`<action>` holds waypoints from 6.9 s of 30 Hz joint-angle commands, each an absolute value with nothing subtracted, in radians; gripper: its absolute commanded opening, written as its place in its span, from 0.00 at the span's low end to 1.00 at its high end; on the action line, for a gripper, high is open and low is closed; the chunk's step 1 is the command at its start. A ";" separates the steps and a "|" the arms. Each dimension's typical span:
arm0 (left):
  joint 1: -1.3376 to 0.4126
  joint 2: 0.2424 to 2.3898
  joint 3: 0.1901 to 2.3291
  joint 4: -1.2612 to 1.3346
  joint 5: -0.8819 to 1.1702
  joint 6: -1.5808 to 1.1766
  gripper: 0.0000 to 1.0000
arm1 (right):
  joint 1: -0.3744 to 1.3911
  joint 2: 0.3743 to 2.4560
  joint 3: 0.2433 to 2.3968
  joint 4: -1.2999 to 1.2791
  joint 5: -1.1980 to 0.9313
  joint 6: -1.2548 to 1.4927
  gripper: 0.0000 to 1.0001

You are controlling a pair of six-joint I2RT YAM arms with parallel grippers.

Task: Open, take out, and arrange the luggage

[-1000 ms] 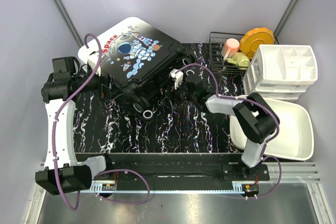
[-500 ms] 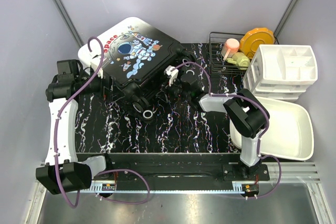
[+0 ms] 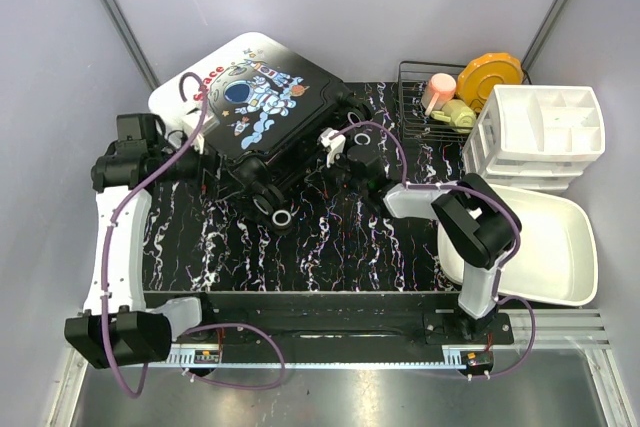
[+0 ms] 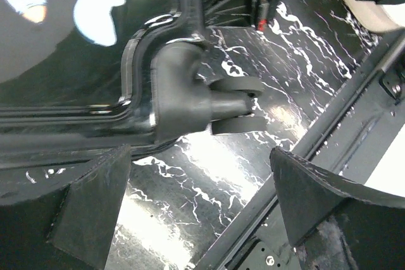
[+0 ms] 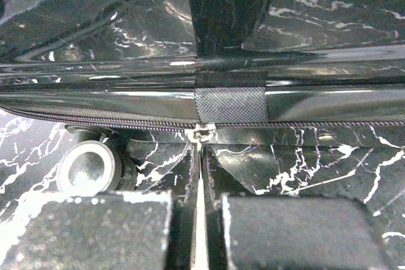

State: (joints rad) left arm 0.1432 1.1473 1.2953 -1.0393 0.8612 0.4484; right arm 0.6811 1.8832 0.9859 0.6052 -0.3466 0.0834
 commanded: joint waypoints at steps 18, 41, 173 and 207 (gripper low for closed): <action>-0.514 1.305 1.503 -1.198 0.391 0.986 0.97 | 0.592 1.856 1.091 0.483 -0.113 -0.250 0.00; -0.451 1.422 1.354 -1.195 0.293 1.086 0.53 | 0.210 2.020 1.213 0.732 -0.507 -0.428 0.00; 0.548 1.247 1.175 -0.617 0.930 -0.268 0.99 | 0.406 2.188 2.328 -1.039 -0.319 -0.335 0.00; 0.296 1.840 2.100 -0.846 0.784 -0.006 0.91 | 0.400 1.468 1.430 -0.904 -0.482 -0.528 0.88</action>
State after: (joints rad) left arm 0.3012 2.0525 2.0487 -0.6590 0.8047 -0.1871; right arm 0.3866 1.4490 1.5032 -0.9443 -0.5117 -0.3859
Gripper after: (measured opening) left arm 0.900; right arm 0.902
